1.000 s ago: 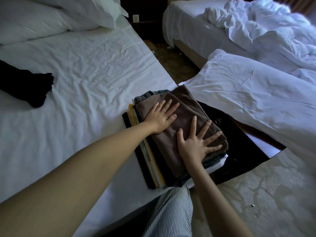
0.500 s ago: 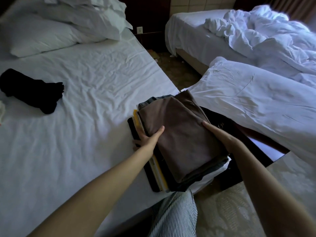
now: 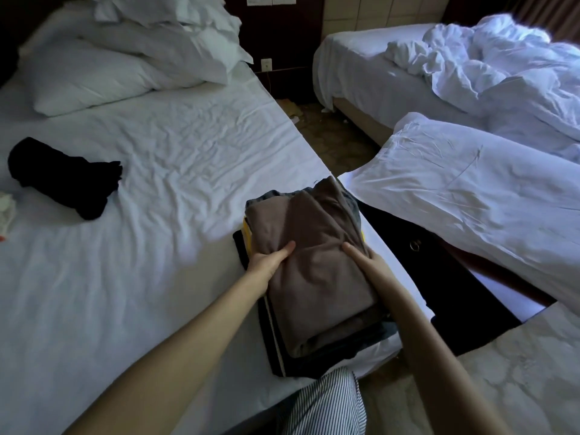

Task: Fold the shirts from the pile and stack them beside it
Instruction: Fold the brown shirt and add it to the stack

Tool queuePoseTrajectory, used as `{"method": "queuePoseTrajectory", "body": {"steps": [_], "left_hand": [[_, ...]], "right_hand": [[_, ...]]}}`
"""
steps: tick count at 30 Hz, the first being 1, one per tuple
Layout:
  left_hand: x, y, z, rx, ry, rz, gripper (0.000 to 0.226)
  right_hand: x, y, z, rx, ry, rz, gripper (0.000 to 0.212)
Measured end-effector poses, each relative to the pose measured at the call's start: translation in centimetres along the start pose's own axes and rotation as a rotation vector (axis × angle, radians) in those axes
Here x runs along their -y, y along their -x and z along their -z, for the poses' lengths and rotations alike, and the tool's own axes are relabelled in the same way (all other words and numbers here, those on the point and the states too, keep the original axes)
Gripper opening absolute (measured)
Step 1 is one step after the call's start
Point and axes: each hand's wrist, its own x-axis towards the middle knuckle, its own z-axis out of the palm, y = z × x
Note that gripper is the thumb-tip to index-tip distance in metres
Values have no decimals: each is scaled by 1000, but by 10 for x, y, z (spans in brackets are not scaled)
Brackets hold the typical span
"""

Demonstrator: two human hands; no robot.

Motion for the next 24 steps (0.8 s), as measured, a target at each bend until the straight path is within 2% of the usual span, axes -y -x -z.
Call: {"method": "queuePoseTrajectory", "body": {"steps": [5, 7, 8, 10, 11, 13, 16, 18, 20, 22, 24], "left_hand": [[2, 9, -5, -66, -115, -28, 108], [-5, 18, 1, -154, -249, -87, 120], [-8, 23, 3, -194, -361, -154, 119], [-14, 35, 2, -270, -622, -388, 106], [-17, 43, -2, -272, -728, -522, 96], [-26, 52, -11, -135, -877, -669, 76], [-32, 33, -20, 71, -1181, -688, 64], [-32, 12, -26, 133, -1377, -656, 64], [-29, -5, -34, 160, -1454, -626, 66], [-23, -15, -37, 166, -1465, -616, 65], [-18, -19, -37, 174, -1482, -618, 65]], "right_hand": [[9, 6, 17, 114, 8, -85, 52], [27, 4, 17, 26, 249, -87, 72], [38, 6, 15, -79, 486, -74, 80], [62, 17, 1, -283, 866, 82, 72], [72, 24, -10, -330, 944, 200, 64], [80, 31, -35, -314, 1026, 326, 55], [46, 17, -48, -193, 1097, 208, 58], [19, 5, -39, -224, 1108, 171, 69], [6, -6, -34, -285, 1084, 164, 71], [-3, -16, -35, -296, 1086, 156, 60], [-4, -20, -39, -291, 1092, 143, 65]]}}
